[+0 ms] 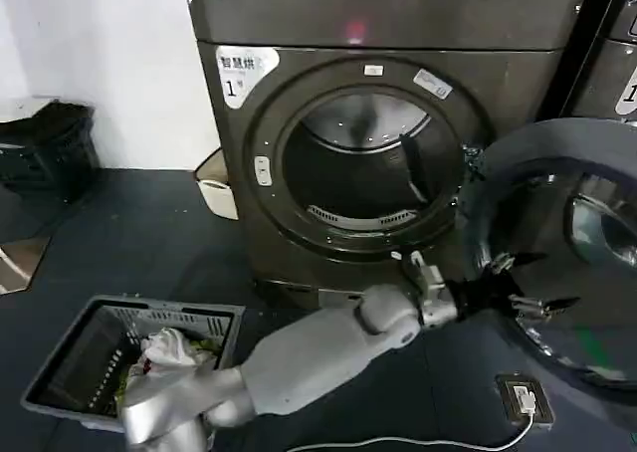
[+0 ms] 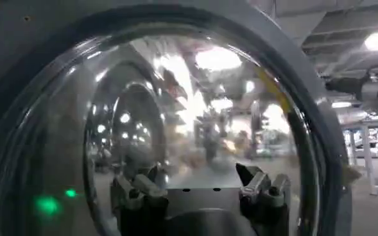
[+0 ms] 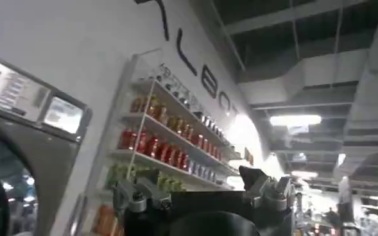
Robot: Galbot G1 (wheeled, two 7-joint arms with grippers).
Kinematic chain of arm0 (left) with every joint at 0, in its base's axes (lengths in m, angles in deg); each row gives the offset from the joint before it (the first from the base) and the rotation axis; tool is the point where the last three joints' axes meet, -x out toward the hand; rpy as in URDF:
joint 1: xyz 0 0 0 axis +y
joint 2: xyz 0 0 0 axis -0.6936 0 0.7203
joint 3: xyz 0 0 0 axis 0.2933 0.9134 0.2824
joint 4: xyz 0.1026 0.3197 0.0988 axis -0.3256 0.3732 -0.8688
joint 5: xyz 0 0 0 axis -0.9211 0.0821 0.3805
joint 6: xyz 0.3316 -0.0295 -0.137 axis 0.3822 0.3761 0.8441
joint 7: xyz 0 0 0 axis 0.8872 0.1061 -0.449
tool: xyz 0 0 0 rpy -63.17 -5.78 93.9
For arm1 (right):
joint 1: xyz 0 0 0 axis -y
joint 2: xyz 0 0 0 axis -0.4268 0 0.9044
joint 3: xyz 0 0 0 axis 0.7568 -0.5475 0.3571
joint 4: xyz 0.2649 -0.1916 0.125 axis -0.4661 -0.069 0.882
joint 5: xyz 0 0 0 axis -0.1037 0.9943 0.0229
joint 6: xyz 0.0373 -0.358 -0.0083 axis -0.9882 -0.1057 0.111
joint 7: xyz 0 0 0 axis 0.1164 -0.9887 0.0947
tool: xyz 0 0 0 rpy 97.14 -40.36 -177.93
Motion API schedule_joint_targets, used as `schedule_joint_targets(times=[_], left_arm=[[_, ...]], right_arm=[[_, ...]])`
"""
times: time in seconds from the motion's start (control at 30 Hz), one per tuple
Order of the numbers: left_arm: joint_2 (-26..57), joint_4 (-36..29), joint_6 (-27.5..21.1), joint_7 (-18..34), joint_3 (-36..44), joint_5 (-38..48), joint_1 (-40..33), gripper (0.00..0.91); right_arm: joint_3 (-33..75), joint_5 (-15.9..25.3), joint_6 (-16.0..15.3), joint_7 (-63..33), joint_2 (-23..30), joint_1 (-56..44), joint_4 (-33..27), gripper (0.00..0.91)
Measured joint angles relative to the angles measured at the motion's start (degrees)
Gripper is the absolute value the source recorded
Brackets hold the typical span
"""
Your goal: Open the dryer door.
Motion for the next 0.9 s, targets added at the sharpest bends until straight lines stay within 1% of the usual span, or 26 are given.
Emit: schedule_joint_targets(times=[0.2, 0.33, 0.5, 0.7, 0.9], left_arm=[[0.0, 4.3, 1.2, 0.6, -0.1, -1.0, -1.0, 0.907], [0.0, 6.8, 1.6, 1.1, -0.9, -1.6, -1.8, 0.907], [0.0, 9.6, 2.7, 1.0, -1.4, -2.4, -2.4, 0.907], [0.0, 9.6, 4.0, 1.1, -1.6, -2.6, -1.9, 0.907], [0.0, 7.2, 3.8, 1.2, -1.3, -1.2, -1.6, 0.907]], right_arm=[[0.6, 0.3, 0.0, 0.7, 0.0, -0.1, 0.4, 0.907], [1.6, 1.5, 1.0, 0.6, -0.1, -0.7, 0.8, 0.907], [3.5, 2.4, 1.1, 0.6, -0.4, -1.6, 1.4, 0.907], [4.1, 2.4, 1.2, 0.9, -0.3, -2.3, 1.5, 0.907], [4.1, 2.2, 1.1, 0.2, -0.3, -2.3, 1.9, 0.907]])
